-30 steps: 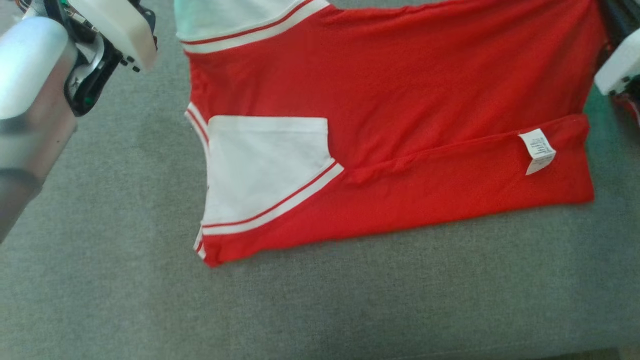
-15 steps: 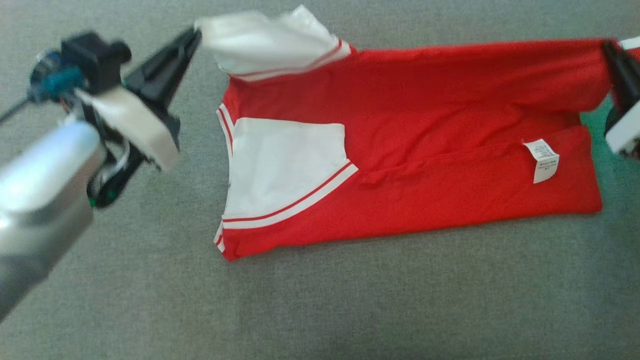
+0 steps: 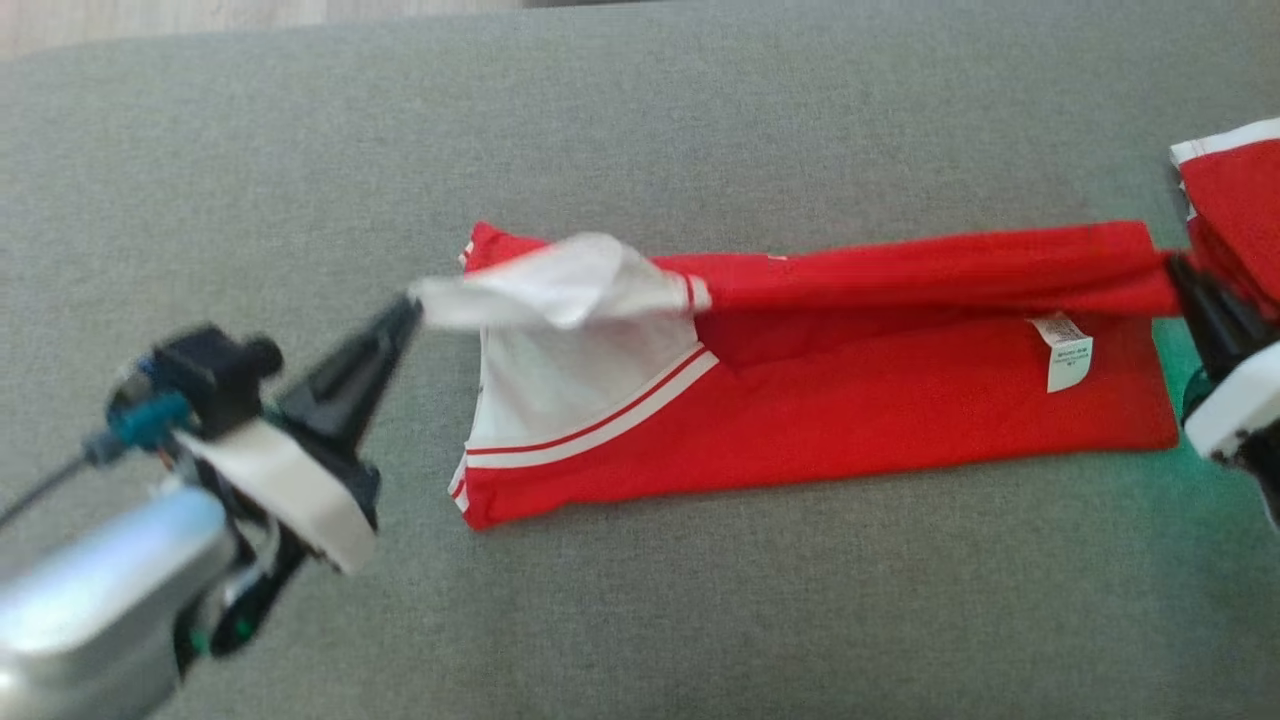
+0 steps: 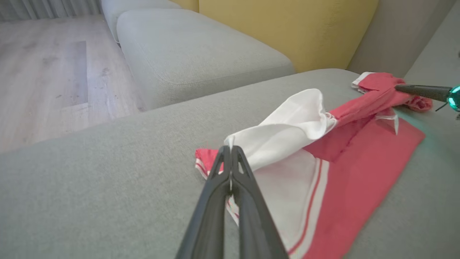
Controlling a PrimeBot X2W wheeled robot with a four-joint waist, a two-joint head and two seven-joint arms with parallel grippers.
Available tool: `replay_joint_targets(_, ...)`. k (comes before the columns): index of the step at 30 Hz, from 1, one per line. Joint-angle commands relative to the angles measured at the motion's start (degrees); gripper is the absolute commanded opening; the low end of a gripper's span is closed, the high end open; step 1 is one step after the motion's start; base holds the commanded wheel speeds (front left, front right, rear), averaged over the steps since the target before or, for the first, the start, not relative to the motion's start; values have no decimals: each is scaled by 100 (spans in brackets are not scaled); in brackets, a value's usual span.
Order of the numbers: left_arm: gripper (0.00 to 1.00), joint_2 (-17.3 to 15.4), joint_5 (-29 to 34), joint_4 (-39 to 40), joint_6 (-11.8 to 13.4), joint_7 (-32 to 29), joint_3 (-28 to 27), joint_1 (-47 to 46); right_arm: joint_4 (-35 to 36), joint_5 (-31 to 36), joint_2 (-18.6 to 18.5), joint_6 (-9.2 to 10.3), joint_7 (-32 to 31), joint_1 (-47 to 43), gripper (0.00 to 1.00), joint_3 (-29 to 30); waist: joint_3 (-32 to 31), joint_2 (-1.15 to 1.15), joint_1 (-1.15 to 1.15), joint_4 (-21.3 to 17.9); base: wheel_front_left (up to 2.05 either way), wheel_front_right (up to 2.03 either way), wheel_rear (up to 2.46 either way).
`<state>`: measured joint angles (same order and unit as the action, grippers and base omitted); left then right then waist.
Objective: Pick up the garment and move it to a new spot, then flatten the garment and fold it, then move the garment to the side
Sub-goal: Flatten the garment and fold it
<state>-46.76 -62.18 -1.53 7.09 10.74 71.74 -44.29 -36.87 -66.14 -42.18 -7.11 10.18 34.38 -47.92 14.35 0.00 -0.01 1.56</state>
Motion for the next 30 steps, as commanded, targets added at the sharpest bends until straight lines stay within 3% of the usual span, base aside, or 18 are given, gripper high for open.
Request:
replay_joint_targets(1,0,-275,-42,170,75,63,-221,-24,70,-27,-214,-37,90,-173,0,36,-30,0,1,17,0,0,0)
replay_joint_targets(7,0,-129,-126,305,259,122,-96,483,5,34,-102,-37,140,-481,0,122,-41,0,1,30,0,0,0)
replay_joint_targets(8,0,-78,-114,270,282,146,-85,539,-24,54,-73,-37,153,-519,9,137,-43,0,1,26,0,0,0)
replay_joint_targets(9,0,-17,-111,226,307,177,-83,590,-67,59,-39,-37,165,-554,48,168,-47,0,1,21,0,0,0)
replay_joint_targets(10,23,56,-117,178,338,220,-104,640,-115,58,0,-37,195,-581,100,221,-57,0,1,13,0,0,0)
replay_joint_targets(11,48,128,-118,127,366,258,-124,693,-157,63,42,-37,240,-606,100,283,-75,0,1,-1,0,0,0)
replay_joint_targets(12,99,198,-104,75,400,293,-142,751,-187,85,83,-37,296,-636,100,349,-103,0,1,-18,0,0,0)
replay_joint_targets(15,100,462,-65,-81,609,385,-307,1004,-212,127,185,-37,414,-846,100,572,-204,0,1,-63,0,0,0)
replay_joint_targets(19,100,913,330,-259,1086,421,-800,1495,-158,395,299,-37,475,-1219,100,1078,-339,0,1,-142,0,0,0)
replay_joint_targets(26,100,1907,2191,-118,1861,424,-2315,2783,141,1063,817,-37,480,-2063,100,2346,-681,0,1,-36,0,0,0)
replay_joint_targets(30,100,2442,3202,63,2028,425,-2832,3425,-23,1329,1100,-37,481,-2135,100,2765,-822,0,1,226,0,0,0)
